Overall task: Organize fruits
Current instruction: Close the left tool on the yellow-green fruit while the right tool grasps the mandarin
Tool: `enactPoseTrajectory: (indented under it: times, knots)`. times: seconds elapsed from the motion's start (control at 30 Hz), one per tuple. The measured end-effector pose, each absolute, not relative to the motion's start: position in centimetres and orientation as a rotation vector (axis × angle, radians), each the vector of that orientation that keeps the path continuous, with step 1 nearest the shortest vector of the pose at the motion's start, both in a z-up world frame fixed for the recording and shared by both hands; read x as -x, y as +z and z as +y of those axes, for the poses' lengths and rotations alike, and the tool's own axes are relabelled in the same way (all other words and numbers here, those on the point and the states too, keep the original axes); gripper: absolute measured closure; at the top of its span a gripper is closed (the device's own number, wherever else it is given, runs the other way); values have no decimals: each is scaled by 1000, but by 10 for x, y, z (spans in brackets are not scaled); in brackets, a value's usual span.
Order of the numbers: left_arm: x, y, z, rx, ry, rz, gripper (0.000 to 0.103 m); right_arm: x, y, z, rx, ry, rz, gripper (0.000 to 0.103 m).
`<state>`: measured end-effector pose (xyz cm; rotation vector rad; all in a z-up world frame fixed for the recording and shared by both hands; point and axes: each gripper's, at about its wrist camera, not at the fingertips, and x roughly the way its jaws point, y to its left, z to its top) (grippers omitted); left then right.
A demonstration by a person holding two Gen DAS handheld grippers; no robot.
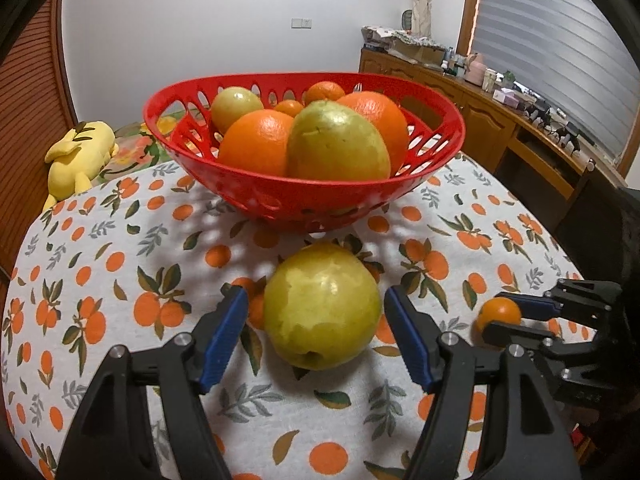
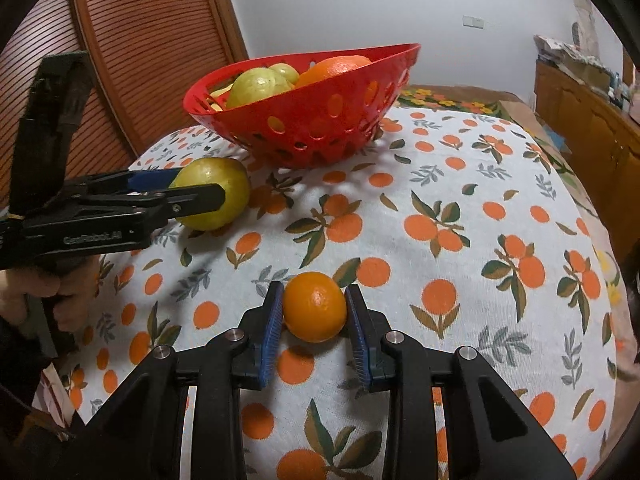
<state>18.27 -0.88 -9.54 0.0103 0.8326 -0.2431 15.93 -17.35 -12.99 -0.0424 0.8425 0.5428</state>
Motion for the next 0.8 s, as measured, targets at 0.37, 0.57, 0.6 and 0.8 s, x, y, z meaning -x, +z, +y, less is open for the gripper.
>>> enactPoseTrajectory:
  times: [0.37, 0.57, 0.6, 0.8]
  knots:
    - [-192, -108, -15, -28, -240, 873, 33, -158, -128, -176, 27, 543, 824, 73]
    - [-193, -110, -18, -38, -245, 878, 33, -157, -129, -174, 39, 537, 818, 73]
    - [-192, -110, -18, -36, -251, 873, 33, -157, -129, -174, 41, 538, 817, 73]
    - [-187, -108, -15, -22, -262, 856, 42, -157, -129, -174, 40, 537, 817, 73]
